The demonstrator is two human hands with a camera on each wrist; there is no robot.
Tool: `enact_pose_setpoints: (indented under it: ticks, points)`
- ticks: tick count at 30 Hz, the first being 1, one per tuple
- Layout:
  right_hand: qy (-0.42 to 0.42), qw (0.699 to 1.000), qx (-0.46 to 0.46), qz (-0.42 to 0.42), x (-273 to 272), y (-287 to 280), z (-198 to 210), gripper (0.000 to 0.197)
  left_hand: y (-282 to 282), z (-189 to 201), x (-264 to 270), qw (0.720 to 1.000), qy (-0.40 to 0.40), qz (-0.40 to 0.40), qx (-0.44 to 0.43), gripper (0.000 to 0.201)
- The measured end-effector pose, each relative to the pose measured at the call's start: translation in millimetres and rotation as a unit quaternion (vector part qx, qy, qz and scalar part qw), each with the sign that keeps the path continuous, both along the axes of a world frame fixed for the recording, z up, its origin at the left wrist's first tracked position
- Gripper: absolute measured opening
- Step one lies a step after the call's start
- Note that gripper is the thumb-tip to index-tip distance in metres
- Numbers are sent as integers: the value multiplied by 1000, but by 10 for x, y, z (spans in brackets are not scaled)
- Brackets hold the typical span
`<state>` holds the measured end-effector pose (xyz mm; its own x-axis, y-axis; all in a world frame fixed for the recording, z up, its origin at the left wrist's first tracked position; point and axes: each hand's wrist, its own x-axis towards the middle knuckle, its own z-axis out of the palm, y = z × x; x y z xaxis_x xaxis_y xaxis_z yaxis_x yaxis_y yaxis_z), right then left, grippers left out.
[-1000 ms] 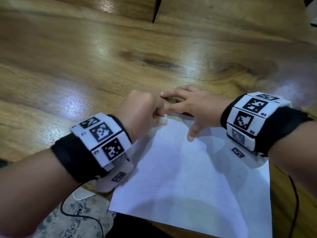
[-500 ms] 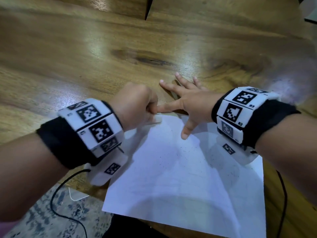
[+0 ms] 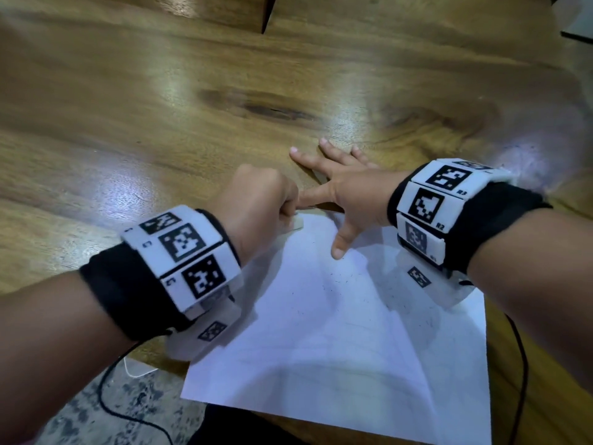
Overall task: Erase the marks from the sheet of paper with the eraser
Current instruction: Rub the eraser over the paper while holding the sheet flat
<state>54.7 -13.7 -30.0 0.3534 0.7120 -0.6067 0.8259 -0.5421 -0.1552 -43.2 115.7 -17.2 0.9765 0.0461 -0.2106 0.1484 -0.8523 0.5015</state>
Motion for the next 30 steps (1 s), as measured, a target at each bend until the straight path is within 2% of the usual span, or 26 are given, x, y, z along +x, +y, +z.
enact_pose_setpoints:
  ticks: [3, 5, 9, 11, 15, 17, 22, 24, 26, 28, 30]
  points:
    - [14, 1000, 6, 1, -4, 1, 2, 98, -7, 4, -172, 996, 49, -76, 6, 13]
    - [13, 1000, 4, 1, 1, -2, 5, 98, -2, 39, -179, 992, 79, -97, -1, 13]
    - [7, 1000, 3, -6, 1, 7, 8, 93, -87, 46, 0, 999, 28, -9, 22, 14]
    - [12, 1000, 3, -9, -6, 6, 13, 90, -171, 18, 52, 999, 17, -3, 33, 15]
    - [23, 1000, 15, -5, 3, 1, 11, 85, -154, 3, 7, 994, 62, -87, 39, 16]
    - [14, 1000, 5, -2, 16, -5, 2, 90, -71, 37, -11, 989, 80, -117, 33, 14]
    - [10, 1000, -1, 4, 17, -7, -8, 98, 113, -32, 9, 997, -27, -63, 35, 8]
    - [10, 1000, -4, 3, 18, -7, -5, 99, 154, -83, -81, 994, -44, -92, 27, 11]
    - [17, 1000, -4, 0, 17, -3, -9, 101, 184, -101, -254, 987, -1, -161, 16, 16]
    - [15, 1000, -4, -2, 14, 2, -15, 101, 199, -103, -419, 975, 76, -210, -2, 15]
    - [10, 1000, -9, -2, 6, 6, -13, 101, 216, -119, -443, 972, 110, -209, -8, 11]
